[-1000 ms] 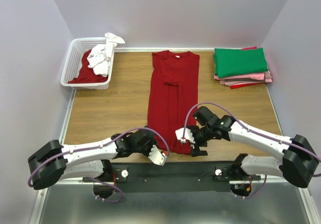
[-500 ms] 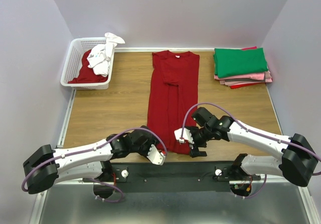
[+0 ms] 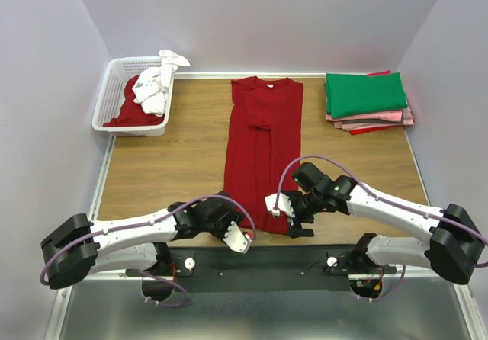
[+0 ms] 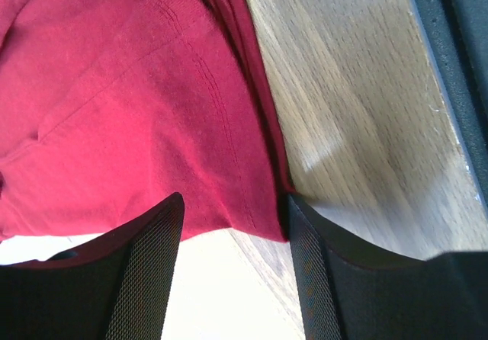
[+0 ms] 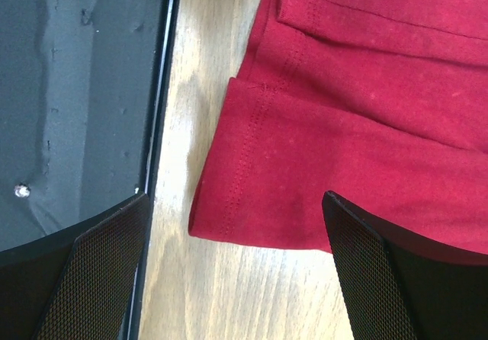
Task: Fold and stack the t-shirts
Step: Fold the tshirt
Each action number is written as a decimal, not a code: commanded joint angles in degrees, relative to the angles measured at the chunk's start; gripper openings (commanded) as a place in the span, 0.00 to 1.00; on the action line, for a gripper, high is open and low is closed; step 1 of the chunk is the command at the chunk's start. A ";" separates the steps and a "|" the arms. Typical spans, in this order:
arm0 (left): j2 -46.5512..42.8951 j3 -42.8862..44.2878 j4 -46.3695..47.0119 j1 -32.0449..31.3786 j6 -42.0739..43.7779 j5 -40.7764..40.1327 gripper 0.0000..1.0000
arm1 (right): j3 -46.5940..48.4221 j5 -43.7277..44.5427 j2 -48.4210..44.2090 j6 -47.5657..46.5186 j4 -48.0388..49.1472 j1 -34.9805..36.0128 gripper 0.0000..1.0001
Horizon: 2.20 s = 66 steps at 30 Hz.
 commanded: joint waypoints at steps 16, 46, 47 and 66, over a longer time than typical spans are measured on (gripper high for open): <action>4.78 1.71 -2.09 0.98 0.14 1.10 0.00 | -0.45 1.22 -1.99 0.36 1.34 0.36 1.00; -2.86 1.89 -3.76 2.21 -0.74 4.70 0.00 | -3.17 17.91 12.70 3.52 8.02 6.77 0.37; -3.12 1.63 -3.76 2.21 -0.92 4.70 0.00 | -3.17 18.35 12.87 3.78 8.02 6.77 0.26; -0.06 7.86 -0.95 10.63 4.17 6.37 0.00 | 6.93 11.68 2.32 5.11 4.07 -5.25 0.01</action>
